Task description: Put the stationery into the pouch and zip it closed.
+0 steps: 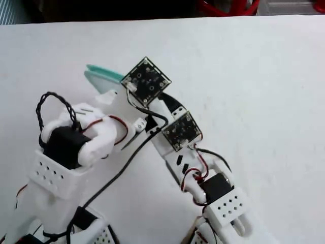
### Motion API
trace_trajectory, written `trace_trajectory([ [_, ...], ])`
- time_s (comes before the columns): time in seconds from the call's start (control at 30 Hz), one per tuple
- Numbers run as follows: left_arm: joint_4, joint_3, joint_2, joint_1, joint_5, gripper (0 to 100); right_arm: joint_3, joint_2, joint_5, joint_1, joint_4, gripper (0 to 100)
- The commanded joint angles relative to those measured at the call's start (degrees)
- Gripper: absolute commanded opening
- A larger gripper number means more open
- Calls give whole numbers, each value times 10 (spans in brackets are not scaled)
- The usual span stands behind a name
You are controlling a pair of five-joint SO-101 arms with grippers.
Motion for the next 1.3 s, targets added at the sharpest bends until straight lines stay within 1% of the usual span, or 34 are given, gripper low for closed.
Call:
trace_trajectory([
  [0.0, -11, -24, 0, 2, 2, 23, 3, -6, 7, -7, -17, 33],
  [0.03, -11, -24, 0, 2, 2, 23, 3, -6, 7, -5, -17, 12],
  [0.13, -11, -24, 0, 2, 1, 23, 4, -12, 6, 1, -14, 19],
  [0.23, -11, -26, 0, 2, 3, 23, 17, -58, 2, 34, -5, 19],
  [0.27, -12, -28, 0, 4, 3, 23, 20, -86, -1, 50, 12, 19],
  [0.33, -17, -29, 0, 8, 2, 23, 22, -153, -34, 81, 63, 19],
  [0.4, -45, -34, 7, 8, -1, 23, 22, -235, -67, 116, 118, 19],
  [0.47, -72, -41, 7, 7, -1, 23, 38, -316, -78, 131, 160, 19],
  [0.57, -73, -66, 7, 32, 3, 23, 90, -405, -76, 112, 178, 19],
  [0.67, -62, -76, 7, 65, 4, 23, 98, -371, -51, 73, 175, 19],
  [0.83, -62, -64, 8, 98, 19, 23, 99, -348, -46, 11, 178, 19],
  [0.97, -26, -73, 5, 98, 20, 23, 99, -345, -48, -4, 174, 19],
  [1.07, 46, -101, 4, 104, 20, 23, 102, -343, -50, -4, 163, 19],
  [1.13, 96, -127, 4, 125, 14, 23, 113, -343, -51, -7, 144, 19],
  [1.27, 185, -183, 7, 186, -40, 23, 142, -343, -51, -7, 101, 19],
])
